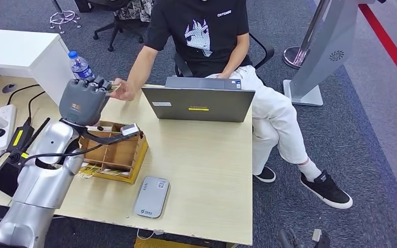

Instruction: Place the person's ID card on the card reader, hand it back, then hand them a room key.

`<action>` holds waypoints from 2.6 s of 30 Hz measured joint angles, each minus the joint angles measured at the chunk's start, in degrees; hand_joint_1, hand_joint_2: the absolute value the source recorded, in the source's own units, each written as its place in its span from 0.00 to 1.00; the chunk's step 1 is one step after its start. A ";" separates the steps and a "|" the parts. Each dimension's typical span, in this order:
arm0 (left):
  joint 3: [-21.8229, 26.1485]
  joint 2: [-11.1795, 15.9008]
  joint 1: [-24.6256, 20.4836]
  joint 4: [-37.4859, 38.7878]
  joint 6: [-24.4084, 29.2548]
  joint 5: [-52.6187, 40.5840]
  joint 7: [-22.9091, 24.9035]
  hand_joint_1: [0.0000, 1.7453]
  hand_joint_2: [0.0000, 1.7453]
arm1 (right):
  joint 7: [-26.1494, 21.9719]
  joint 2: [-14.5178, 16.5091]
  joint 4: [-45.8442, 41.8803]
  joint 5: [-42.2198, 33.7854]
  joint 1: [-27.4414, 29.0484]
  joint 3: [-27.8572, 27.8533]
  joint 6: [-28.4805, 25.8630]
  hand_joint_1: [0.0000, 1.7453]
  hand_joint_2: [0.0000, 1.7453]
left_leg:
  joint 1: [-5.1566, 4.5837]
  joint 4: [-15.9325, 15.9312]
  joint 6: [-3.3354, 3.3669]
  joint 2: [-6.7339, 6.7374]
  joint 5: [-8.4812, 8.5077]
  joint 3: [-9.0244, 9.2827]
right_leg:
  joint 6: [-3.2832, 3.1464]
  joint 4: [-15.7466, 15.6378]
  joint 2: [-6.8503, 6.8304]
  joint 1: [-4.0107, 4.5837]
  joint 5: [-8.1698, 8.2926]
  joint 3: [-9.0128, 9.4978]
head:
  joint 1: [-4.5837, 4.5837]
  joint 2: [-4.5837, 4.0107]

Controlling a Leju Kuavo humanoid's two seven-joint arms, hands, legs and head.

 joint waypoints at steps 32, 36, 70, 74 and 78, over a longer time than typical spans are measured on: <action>-13.32 2.17 20.99 6.43 -1.43 4.06 -3.06 1.00 1.00 | -0.02 0.00 0.00 4.31 0.49 -5.85 -0.35 0.00 1.00 | 0.00 -0.03 0.02 -0.03 -0.01 -0.02 | 0.01 -0.01 -0.04 0.00 -0.01 0.01 | -0.01 0.00; -13.39 2.11 20.22 9.07 -0.86 3.90 -2.95 1.00 1.00 | 0.11 0.00 0.00 5.08 0.21 -5.91 -0.55 0.00 1.00 | 0.00 -0.03 0.01 -0.05 -0.01 0.00 | 0.01 -0.01 -0.06 0.00 -0.01 0.02 | -0.01 0.00; 2.86 -4.85 -5.37 11.13 4.56 -9.77 5.87 1.00 1.00 | 1.34 1.49 0.02 11.08 -1.55 -7.33 -0.08 0.00 1.00 | 0.04 0.04 -0.02 -0.12 0.23 -0.07 | -0.07 0.09 -0.14 0.04 0.13 0.00 | 0.00 0.00; 6.00 -3.60 -11.79 18.27 4.75 -10.99 5.94 0.91 1.00 | 1.55 1.97 0.02 11.92 -2.19 -7.34 0.04 0.00 1.00 | 0.02 0.04 -0.02 -0.13 0.26 -0.10 | -0.08 0.08 -0.14 0.02 0.15 -0.01 | 0.00 0.00; 6.31 -3.66 -12.23 18.67 4.75 -11.25 5.94 0.17 1.00 | 1.54 2.15 0.02 12.15 -2.27 -7.46 0.04 0.00 1.00 | 0.02 0.04 -0.02 -0.12 0.26 -0.09 | -0.08 0.07 -0.13 0.02 0.15 -0.02 | 0.00 0.00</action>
